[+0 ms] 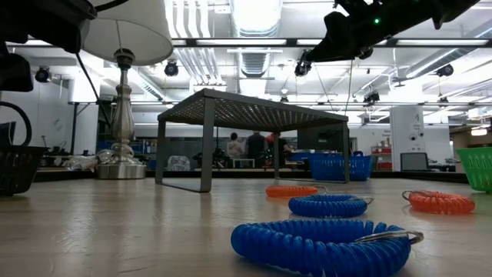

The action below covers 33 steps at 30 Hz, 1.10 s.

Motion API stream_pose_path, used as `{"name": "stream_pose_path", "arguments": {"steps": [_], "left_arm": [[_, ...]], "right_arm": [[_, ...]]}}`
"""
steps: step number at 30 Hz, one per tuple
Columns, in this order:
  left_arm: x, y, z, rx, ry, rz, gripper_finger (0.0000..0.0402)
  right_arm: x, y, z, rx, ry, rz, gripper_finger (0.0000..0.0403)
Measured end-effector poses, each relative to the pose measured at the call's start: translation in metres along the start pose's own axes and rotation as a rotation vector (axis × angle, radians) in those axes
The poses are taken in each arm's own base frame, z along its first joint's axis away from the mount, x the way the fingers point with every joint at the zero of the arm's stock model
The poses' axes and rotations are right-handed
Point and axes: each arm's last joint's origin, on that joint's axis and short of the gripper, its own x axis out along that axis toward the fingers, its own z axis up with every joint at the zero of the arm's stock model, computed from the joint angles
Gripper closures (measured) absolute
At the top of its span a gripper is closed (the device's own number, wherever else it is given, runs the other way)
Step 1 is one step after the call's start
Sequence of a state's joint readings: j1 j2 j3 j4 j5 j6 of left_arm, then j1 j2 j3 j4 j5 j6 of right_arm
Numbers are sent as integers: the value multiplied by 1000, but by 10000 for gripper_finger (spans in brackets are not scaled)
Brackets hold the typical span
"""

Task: Pick & Place Office Desk Supplies
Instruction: Put the crayon box into the blue basket

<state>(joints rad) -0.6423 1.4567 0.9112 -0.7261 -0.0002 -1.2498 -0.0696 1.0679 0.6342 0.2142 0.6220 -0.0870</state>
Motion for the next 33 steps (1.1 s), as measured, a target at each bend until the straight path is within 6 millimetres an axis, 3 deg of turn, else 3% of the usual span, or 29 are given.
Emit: {"name": "stream_pose_path", "arguments": {"steps": [11, 25, 33], "left_arm": [[0, 2, 2, 0, -12, 19, 272], [11, 3, 2, -5, -1, 27, 176], [29, -1, 2, -28, 58, 47, 175]], "right_arm": [[0, 0, 0, -2, 0, 0, 211], [0, 0, 0, -2, 0, -1, 211], [0, 0, 0, -1, 0, 0, 211]]}}
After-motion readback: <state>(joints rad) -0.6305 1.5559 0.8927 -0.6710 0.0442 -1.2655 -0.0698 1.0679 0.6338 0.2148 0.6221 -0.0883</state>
